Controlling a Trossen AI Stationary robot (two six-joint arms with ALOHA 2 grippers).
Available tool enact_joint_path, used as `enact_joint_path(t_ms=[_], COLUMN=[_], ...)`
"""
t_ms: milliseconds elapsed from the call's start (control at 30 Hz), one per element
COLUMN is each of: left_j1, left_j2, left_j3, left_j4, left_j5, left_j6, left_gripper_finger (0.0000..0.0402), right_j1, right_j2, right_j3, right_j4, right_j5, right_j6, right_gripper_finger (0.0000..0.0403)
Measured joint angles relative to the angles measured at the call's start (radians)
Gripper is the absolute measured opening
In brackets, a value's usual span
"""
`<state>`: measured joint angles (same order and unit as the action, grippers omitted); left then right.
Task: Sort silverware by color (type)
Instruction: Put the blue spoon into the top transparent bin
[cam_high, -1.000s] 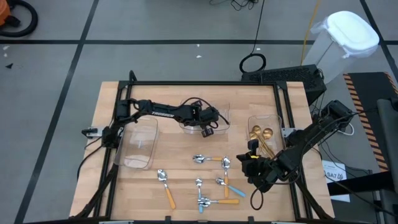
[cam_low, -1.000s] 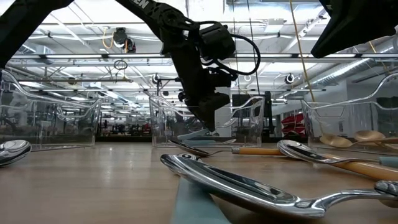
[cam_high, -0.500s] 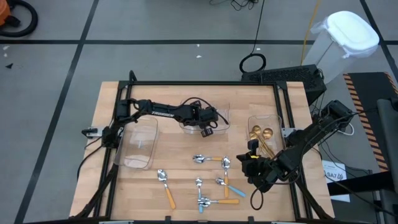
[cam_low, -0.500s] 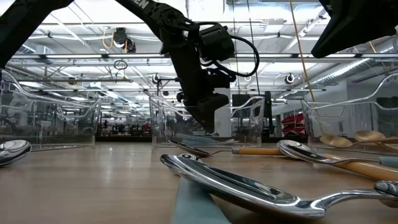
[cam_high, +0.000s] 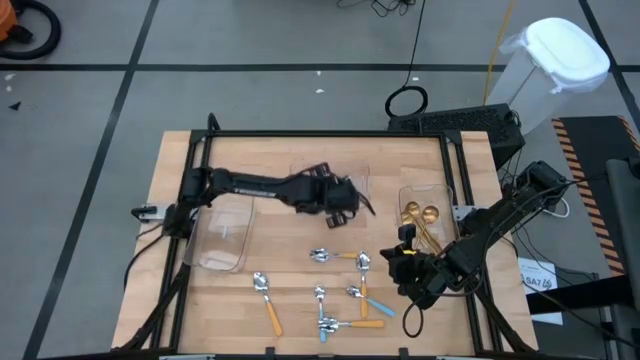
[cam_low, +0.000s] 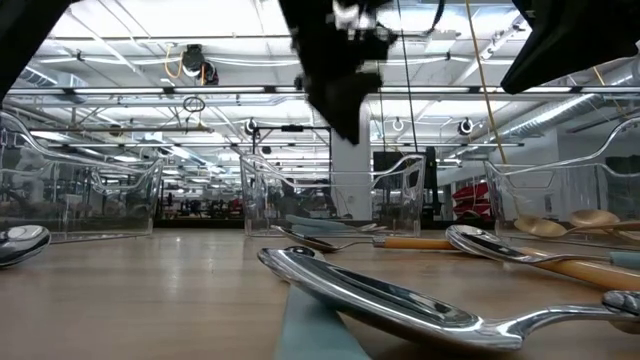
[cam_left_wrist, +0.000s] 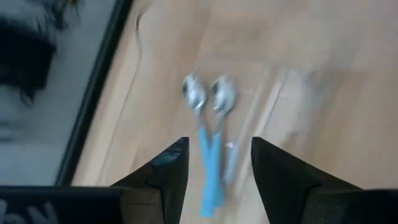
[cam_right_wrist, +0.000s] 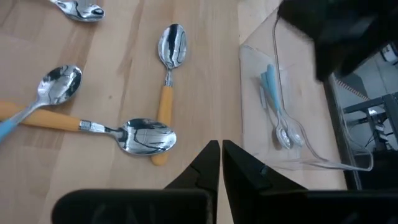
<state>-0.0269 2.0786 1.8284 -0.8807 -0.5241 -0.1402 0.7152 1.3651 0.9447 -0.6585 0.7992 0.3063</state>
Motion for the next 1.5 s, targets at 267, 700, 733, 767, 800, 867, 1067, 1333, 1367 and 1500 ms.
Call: enact_joint_path(t_ms=[267,700,733,767,800,867,1067,1333,1367,1500], left_j1=[-0.256,-0.489,-0.493,-0.498,-0.503,-0.514,-0.552,-0.575,-0.577,-0.588], left_j2=[0.0,0.01,0.01,0.01,0.01,0.01,0.026,0.084,0.089,0.106], left_j3=[0.001,-0.164,-0.169,-0.172,-0.174,-0.175,-0.175,-0.174,-0.173,-0.168], left_j4=[0.05,0.35,0.359,0.363,0.364,0.365,0.486,0.673,0.681,0.753], left_j5=[-0.061,-0.201,-0.201,-0.201,-0.202,-0.202,-0.204,-0.205,-0.209,-0.212], left_j6=[0.016,-0.06,-0.078,-0.103,-0.132,-0.189,-0.256,-0.289,-0.295,-0.322], left_gripper_finger=[0.0172,0.0172,0.0172,0.0172,0.0172,0.0172,0.0172,0.0172,0.0172,0.0172], right_j1=[0.0,0.023,0.029,0.037,0.044,0.056,0.112,0.189,0.199,0.234], right_j2=[0.0,0.151,0.171,0.187,0.199,0.219,0.238,0.242,0.242,0.242], right_j3=[0.0,0.0,0.0,0.0,0.0,0.0,0.0,0.0,0.0,0.0], right_j4=[0.049,0.38,0.406,0.421,0.428,0.443,0.442,0.44,0.441,0.441], right_j5=[-0.113,-0.265,-0.285,-0.304,-0.309,-0.315,-0.328,-0.257,-0.243,-0.195], right_j6=[0.066,0.102,0.103,0.113,0.13,0.169,0.247,0.36,0.372,0.42], right_gripper_finger=[0.0013,0.0013,0.0013,0.0014,0.0014,0.0014,0.0039,0.0093,0.0099,0.0119])
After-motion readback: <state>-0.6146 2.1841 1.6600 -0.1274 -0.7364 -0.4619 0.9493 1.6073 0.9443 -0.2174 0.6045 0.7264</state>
